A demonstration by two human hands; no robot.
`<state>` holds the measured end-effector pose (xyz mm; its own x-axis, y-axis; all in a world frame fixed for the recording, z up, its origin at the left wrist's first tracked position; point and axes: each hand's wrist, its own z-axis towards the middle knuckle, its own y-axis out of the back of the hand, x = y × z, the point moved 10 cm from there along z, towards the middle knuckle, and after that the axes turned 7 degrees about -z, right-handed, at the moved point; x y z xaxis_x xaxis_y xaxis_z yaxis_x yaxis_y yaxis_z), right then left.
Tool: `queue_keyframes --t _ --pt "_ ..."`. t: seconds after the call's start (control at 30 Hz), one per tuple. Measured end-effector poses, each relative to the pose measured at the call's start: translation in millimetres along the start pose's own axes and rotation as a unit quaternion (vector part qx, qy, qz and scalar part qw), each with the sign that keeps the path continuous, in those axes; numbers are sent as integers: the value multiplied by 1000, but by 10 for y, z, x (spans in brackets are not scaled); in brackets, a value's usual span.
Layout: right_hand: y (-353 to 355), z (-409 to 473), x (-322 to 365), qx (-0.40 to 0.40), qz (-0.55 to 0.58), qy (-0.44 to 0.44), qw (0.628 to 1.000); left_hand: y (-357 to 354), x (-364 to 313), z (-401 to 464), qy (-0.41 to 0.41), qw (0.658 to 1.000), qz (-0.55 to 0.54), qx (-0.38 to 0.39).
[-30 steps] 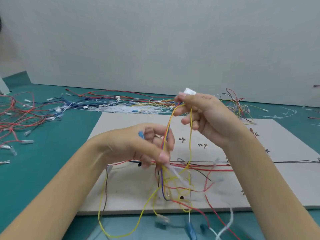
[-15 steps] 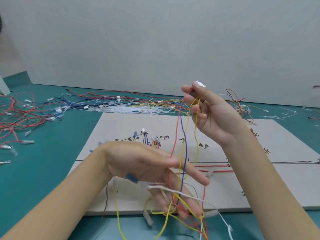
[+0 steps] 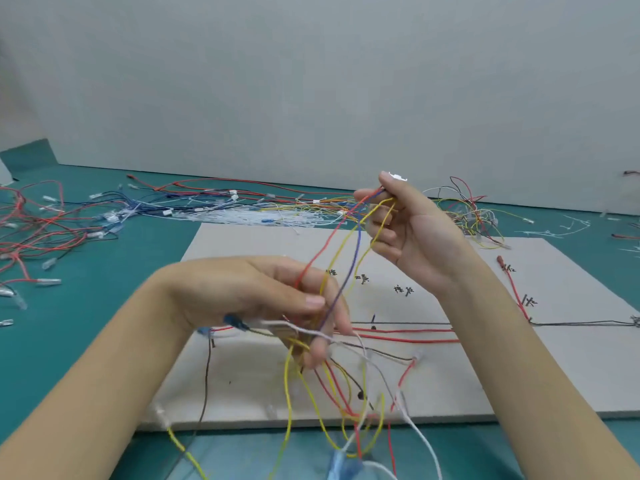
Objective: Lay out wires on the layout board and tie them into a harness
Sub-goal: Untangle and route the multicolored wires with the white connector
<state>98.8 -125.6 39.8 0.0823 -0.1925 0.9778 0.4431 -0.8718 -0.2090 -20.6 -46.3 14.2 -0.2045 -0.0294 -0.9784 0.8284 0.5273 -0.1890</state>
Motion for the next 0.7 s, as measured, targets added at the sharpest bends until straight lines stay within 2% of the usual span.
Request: queue_keyframes --t 0.13,0.23,0.33,0.47,0.53,0.63,0.67,0.7 --pt "59 -16 -11 7 55 8 998 273 -228 -91 -94 991 -20 -91" --pt "56 -27 -22 12 73 18 997 459 -366 -147 -161 972 -30 -170" --pt "38 -28 -49 22 100 16 995 493 -431 -141 -198 960 -25 -197" --pt "-35 -44 -66 91 73 20 993 469 -426 -117 -233 948 -109 -188" --pt "-143 -75 -79 159 67 19 985 401 -424 -105 -246 944 -164 -144" --pt "-292 -146 -127 253 71 8 965 224 -408 -36 -231 941 -246 -35" --pt "-344 -165 -167 278 80 -12 957 201 -397 -17 -232 936 -262 -25" --pt "-403 -187 -215 298 90 -37 950 184 -433 -44 -248 933 -258 -47"
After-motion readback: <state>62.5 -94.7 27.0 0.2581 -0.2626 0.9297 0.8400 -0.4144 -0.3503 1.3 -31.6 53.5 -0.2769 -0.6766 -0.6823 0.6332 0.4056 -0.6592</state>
